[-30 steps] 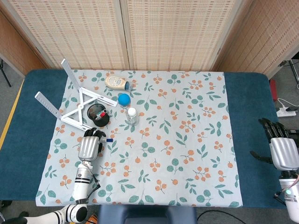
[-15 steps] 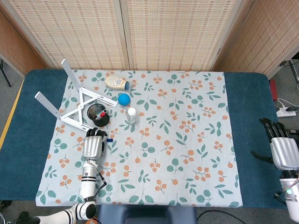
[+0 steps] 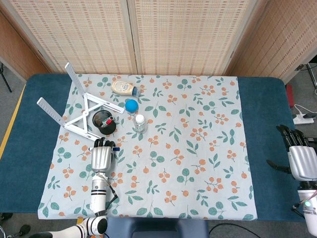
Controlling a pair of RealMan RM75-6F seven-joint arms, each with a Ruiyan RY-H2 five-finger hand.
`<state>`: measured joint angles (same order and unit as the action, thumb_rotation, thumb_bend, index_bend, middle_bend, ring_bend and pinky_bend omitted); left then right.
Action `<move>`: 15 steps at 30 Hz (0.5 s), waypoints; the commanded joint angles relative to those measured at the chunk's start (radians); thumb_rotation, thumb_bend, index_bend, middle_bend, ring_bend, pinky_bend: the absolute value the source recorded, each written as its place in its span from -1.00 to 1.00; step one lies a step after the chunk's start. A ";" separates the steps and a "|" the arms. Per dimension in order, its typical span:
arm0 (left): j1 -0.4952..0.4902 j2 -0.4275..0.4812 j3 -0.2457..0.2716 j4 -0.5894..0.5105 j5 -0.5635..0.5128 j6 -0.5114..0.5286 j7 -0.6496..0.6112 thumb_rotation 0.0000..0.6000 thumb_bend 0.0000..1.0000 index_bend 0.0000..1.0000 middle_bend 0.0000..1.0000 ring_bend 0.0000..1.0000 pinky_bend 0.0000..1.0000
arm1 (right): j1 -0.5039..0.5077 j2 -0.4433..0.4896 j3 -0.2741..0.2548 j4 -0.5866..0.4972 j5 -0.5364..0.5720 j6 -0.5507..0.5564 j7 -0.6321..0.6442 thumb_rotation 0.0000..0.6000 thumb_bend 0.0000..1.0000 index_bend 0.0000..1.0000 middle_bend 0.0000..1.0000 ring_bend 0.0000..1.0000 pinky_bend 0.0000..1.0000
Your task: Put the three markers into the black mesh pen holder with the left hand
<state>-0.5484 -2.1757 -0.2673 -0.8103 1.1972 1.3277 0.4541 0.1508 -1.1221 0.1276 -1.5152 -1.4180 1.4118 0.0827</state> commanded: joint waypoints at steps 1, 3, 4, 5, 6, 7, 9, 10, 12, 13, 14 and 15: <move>-0.014 -0.014 -0.007 0.028 0.008 -0.009 -0.011 1.00 -0.20 -0.12 -0.19 -0.62 -0.59 | 0.000 0.000 0.001 0.000 0.001 0.000 0.001 1.00 -0.95 -0.78 -0.85 -0.74 -0.80; -0.018 -0.020 -0.010 0.041 0.011 -0.013 -0.015 1.00 -0.19 -0.11 -0.17 -0.62 -0.59 | 0.000 0.001 0.001 0.001 0.002 0.000 0.002 1.00 -0.95 -0.78 -0.85 -0.74 -0.80; -0.020 -0.023 -0.011 0.046 0.011 -0.014 -0.016 1.00 -0.19 -0.10 -0.17 -0.61 -0.59 | 0.000 0.000 0.001 0.001 0.001 0.000 0.002 1.00 -0.95 -0.78 -0.85 -0.74 -0.80; -0.021 -0.025 -0.012 0.051 0.012 -0.016 -0.017 1.00 -0.19 -0.09 -0.15 -0.61 -0.59 | 0.000 0.001 0.001 0.001 0.001 0.000 0.003 1.00 -0.95 -0.78 -0.85 -0.74 -0.80; -0.022 -0.027 -0.013 0.056 0.012 -0.019 -0.019 1.00 -0.19 -0.08 -0.15 -0.61 -0.59 | 0.000 0.001 0.001 0.002 0.001 -0.001 0.004 1.00 -0.95 -0.78 -0.85 -0.74 -0.80; -0.022 -0.030 -0.014 0.062 0.011 -0.022 -0.022 1.00 -0.19 -0.07 -0.14 -0.60 -0.59 | 0.000 0.001 0.001 0.002 0.001 -0.001 0.004 1.00 -0.95 -0.78 -0.85 -0.74 -0.80; -0.021 -0.034 -0.014 0.073 0.012 -0.025 -0.027 1.00 -0.19 -0.06 -0.12 -0.60 -0.58 | -0.001 0.001 0.001 0.002 0.002 0.000 0.005 1.00 -0.95 -0.78 -0.85 -0.74 -0.80; -0.021 -0.036 -0.014 0.077 0.013 -0.026 -0.030 1.00 -0.19 -0.05 -0.11 -0.60 -0.58 | -0.001 0.001 0.002 0.002 0.003 0.000 0.005 1.00 -0.95 -0.78 -0.85 -0.74 -0.80; -0.020 -0.041 -0.015 0.087 0.014 -0.025 -0.038 1.00 -0.19 -0.03 -0.07 -0.58 -0.57 | -0.001 0.001 0.002 0.003 0.003 0.000 0.005 1.00 -0.95 -0.78 -0.85 -0.74 -0.80; -0.019 -0.043 -0.015 0.091 0.015 -0.025 -0.041 1.00 -0.19 -0.02 -0.06 -0.58 -0.57 | 0.000 0.001 0.002 0.003 0.002 -0.001 0.004 1.00 -0.95 -0.78 -0.85 -0.74 -0.80; -0.019 -0.044 -0.015 0.094 0.018 -0.024 -0.045 1.00 -0.19 -0.01 -0.04 -0.57 -0.57 | 0.000 0.001 0.001 0.003 0.002 -0.001 0.004 1.00 -0.95 -0.78 -0.85 -0.74 -0.80; -0.019 -0.046 -0.015 0.097 0.020 -0.021 -0.048 1.00 -0.19 0.00 -0.03 -0.56 -0.56 | 0.000 0.000 0.001 0.003 0.003 -0.002 0.004 1.00 -0.95 -0.78 -0.85 -0.74 -0.80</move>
<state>-0.5678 -2.2201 -0.2819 -0.7141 1.2159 1.3055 0.4075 0.1506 -1.1216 0.1289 -1.5117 -1.4152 1.4101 0.0864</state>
